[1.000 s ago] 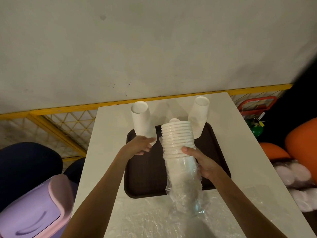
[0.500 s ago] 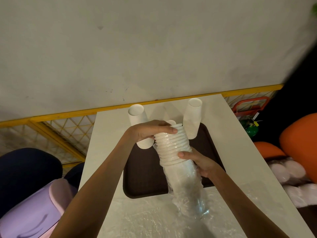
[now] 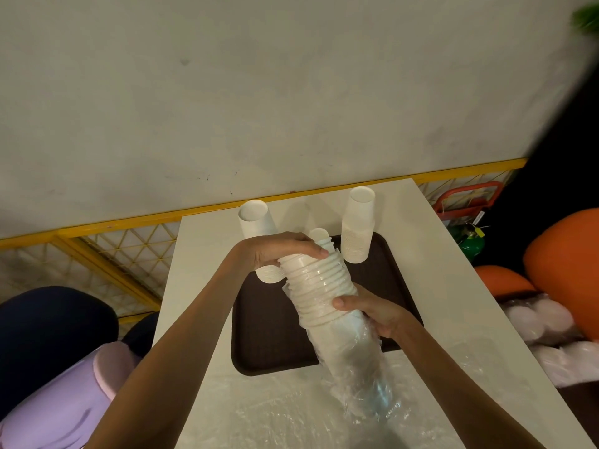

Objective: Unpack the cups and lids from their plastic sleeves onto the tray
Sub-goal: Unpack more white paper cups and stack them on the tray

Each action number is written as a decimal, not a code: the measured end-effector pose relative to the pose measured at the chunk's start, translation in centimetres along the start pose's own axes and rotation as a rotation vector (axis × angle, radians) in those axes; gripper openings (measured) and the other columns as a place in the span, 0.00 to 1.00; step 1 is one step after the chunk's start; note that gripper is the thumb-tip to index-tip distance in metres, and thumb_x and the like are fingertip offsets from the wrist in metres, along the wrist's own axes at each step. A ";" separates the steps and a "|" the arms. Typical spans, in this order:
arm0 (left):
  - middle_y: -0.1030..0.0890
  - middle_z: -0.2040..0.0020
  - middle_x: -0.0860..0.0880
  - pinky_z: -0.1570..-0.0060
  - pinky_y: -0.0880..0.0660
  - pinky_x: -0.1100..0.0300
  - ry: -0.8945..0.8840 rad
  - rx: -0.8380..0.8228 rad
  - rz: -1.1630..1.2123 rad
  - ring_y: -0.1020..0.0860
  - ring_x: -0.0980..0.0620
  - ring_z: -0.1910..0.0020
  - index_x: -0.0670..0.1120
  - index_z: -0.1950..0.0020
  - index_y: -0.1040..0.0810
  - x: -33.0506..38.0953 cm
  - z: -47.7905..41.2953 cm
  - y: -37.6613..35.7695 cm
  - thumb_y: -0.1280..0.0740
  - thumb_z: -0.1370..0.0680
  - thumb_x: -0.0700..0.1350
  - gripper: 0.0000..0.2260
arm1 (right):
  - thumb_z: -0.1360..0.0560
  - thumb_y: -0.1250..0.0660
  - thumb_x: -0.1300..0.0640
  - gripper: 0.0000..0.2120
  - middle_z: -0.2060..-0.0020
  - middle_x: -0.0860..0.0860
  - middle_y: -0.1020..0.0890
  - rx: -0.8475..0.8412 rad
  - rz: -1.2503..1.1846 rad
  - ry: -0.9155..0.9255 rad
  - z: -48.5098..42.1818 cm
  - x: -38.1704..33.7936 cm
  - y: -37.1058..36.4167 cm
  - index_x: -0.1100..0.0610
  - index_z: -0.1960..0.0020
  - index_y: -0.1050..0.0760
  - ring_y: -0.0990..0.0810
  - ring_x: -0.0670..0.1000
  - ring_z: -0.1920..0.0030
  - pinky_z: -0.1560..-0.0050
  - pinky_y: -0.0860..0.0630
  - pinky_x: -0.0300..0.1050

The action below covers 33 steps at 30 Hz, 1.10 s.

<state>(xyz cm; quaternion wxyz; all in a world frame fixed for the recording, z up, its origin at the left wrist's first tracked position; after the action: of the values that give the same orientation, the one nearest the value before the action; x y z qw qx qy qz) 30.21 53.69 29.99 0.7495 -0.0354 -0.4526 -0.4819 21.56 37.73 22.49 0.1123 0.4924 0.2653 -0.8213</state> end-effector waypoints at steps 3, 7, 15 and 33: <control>0.22 0.44 0.48 0.43 0.26 0.56 -0.014 0.070 0.011 0.23 0.50 0.44 0.48 0.36 0.27 0.4 0.0 0.2 0.31 0.43 0.66 0.39 | 0.55 0.18 0.39 0.50 0.48 0.50 0.17 0.002 -0.002 0.000 0.3 -0.1 0.2 0.53 0.37 0.30 0.18 0.49 0.46 0.51 0.22 0.41; 0.21 0.47 0.47 0.45 0.26 0.56 -0.052 0.267 0.153 0.23 0.48 0.45 0.47 0.40 0.24 0.4 0.1 1.8 0.32 0.38 0.61 0.30 | 0.56 0.18 0.38 0.49 0.53 0.48 0.15 0.017 0.005 -0.012 0.8 0.0 0.8 0.53 0.40 0.28 0.17 0.47 0.50 0.54 0.22 0.40; 0.21 0.43 0.47 0.46 0.24 0.55 -0.103 0.382 0.494 0.23 0.48 0.44 0.52 0.41 0.26 -2.0 1.1 4.4 0.29 0.45 0.62 0.35 | 0.67 0.17 0.42 0.52 0.59 0.52 0.15 0.168 -0.222 0.013 1.8 0.5 2.1 0.53 0.44 0.27 0.15 0.49 0.59 0.63 0.20 0.41; 0.22 0.41 0.51 0.53 0.23 0.65 -0.159 0.159 0.282 0.24 0.55 0.41 0.54 0.37 0.31 -3.7 1.7 3.6 0.23 0.47 0.57 0.39 | 0.67 0.18 0.40 0.53 0.58 0.53 0.15 0.295 -0.238 0.038 1.0 -0.7 2.4 0.53 0.44 0.27 0.16 0.51 0.58 0.65 0.20 0.43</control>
<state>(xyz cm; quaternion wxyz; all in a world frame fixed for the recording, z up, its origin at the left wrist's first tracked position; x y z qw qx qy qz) 31.37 59.03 29.79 0.7718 -0.0770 -0.5378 -0.3304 22.26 35.14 22.70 -0.0639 0.4840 0.2005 -0.8494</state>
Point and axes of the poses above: each hand's wrist, its own z-axis away from the middle knuckle, its own y-axis out of the back of the hand, x = y × z, the point moved 2 cm from there along -z, towards the middle knuckle
